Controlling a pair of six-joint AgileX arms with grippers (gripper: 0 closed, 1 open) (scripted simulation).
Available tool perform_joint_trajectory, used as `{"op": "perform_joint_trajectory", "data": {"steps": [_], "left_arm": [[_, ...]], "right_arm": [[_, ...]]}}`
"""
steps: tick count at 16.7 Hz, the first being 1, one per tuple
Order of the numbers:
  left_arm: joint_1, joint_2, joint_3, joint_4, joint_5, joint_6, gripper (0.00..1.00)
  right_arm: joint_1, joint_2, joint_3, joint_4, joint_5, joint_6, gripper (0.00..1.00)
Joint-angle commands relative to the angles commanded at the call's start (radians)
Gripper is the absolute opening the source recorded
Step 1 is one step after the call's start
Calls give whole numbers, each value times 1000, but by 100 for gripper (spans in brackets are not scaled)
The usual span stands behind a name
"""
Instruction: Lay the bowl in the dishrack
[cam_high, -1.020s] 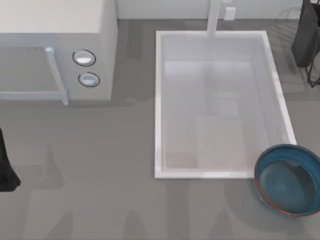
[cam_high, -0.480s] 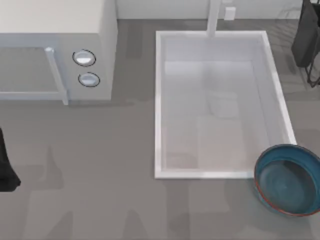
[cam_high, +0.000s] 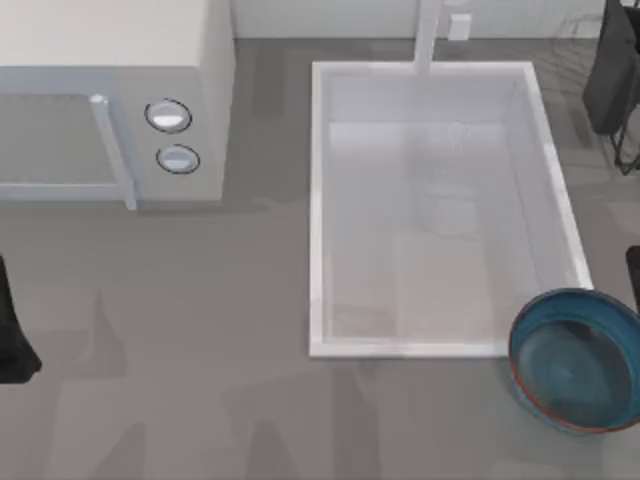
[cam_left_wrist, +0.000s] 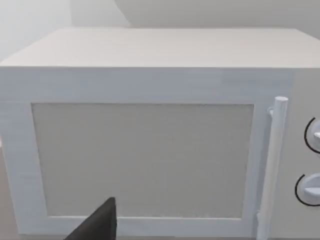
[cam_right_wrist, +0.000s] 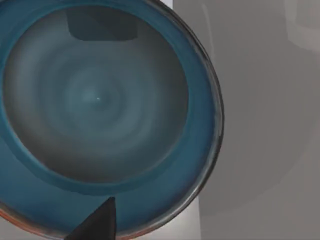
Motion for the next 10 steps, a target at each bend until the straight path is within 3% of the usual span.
{"op": "perform_joint_trajectory", "data": {"steps": [10], "left_arm": [[0, 0, 0, 0, 0, 0, 100]], "right_arm": [[3, 63, 11, 3, 0, 4, 100]]}}
